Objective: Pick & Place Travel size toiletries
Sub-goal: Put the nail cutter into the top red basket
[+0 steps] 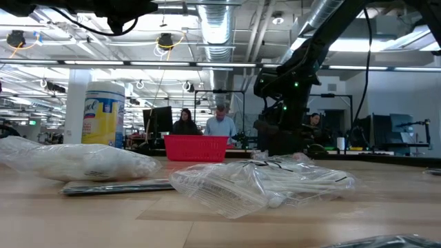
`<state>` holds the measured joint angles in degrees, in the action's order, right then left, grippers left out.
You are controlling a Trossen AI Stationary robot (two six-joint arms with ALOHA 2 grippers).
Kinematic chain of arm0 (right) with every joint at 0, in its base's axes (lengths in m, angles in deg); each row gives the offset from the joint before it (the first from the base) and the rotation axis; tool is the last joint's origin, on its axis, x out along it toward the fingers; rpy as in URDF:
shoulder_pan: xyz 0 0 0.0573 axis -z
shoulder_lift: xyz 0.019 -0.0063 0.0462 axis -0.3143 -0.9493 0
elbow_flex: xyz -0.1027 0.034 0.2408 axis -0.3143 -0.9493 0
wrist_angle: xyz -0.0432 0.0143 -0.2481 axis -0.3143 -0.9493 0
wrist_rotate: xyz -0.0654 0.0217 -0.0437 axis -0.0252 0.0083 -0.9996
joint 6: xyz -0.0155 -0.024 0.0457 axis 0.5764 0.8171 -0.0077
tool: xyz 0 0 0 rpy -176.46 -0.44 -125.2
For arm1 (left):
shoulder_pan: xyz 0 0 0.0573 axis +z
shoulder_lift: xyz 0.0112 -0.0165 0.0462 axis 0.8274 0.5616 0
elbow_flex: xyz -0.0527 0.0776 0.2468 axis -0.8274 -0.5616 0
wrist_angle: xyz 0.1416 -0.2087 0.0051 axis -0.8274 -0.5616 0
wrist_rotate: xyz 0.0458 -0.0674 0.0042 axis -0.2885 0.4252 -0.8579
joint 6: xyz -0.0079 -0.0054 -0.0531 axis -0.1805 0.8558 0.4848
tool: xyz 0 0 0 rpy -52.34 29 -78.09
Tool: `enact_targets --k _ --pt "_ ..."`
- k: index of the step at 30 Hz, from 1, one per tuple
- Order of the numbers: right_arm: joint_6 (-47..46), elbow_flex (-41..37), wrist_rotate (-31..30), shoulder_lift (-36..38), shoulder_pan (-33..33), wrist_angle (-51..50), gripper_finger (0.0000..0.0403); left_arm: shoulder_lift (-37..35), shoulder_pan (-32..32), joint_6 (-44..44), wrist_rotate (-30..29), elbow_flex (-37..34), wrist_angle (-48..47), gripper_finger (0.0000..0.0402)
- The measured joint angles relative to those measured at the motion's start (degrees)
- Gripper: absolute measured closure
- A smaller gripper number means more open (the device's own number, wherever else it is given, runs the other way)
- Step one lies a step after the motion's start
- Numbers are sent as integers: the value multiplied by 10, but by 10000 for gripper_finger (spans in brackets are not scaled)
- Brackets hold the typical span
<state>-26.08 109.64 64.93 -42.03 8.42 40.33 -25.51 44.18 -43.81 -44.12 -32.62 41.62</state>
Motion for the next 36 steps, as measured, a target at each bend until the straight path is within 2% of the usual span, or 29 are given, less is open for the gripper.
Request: enact_targets --k 11,15,20,25,36 --pt "10 0 17 0 -2 -7 321 0 0 0 0 0 0 265" --pt "11 8 17 -1 -2 -17 360 0 0 0 0 0 0 264" --pt "13 24 11 -3 -9 -28 361 0 0 0 0 0 1 265" --pt "13 40 0 -1 -24 -65 344 0 0 0 0 0 0 268" --pt "32 75 -43 1 -48 -81 360 0 0 0 0 0 0 270"
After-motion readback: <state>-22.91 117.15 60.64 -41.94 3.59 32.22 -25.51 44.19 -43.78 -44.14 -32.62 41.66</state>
